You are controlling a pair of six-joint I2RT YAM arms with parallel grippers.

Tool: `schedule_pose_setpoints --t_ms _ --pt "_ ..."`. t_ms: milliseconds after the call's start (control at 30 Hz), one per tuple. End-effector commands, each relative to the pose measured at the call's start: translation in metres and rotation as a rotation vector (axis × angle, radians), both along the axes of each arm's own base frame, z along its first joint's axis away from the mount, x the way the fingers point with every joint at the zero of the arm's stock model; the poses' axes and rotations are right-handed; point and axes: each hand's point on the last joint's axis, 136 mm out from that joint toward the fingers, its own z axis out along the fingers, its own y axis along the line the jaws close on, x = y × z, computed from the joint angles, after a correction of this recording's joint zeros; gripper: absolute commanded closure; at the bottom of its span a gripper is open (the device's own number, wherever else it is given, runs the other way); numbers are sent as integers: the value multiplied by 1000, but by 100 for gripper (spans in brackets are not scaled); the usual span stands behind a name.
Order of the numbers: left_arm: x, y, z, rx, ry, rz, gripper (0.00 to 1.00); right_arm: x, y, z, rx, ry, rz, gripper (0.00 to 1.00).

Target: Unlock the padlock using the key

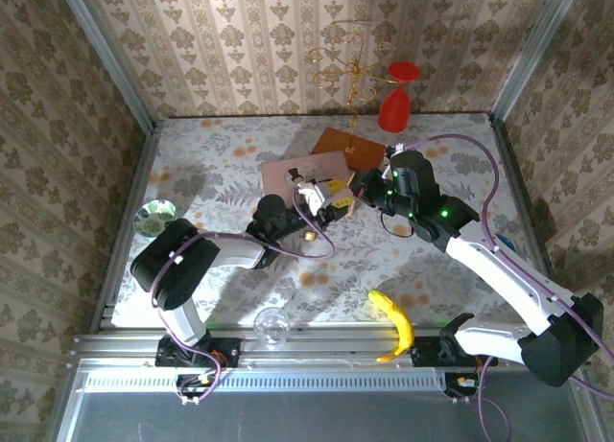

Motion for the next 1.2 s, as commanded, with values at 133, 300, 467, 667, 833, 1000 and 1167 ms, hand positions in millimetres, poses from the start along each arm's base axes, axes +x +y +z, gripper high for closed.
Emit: schedule_pose_setpoints --t_ms 133,300,467,667,833,1000,1167 --pt "4 -7 12 -32 -36 -6 67 -4 3 3 29 -8 9 100" --pt "6 -7 13 -34 -38 6 72 -3 3 1 27 -4 10 100" --pt "7 -5 15 -37 -39 14 74 -3 4 1 25 -4 11 100" --pt "8 -5 17 -41 -42 19 78 -2 5 -1 27 1 14 100" --pt "9 -4 17 -43 -43 24 81 -2 5 -1 27 4 16 100" --pt "12 -4 19 -45 -44 32 80 -2 6 -3 25 6 18 100" --pt "14 -3 21 -51 -46 37 80 -2 5 -4 23 8 15 100"
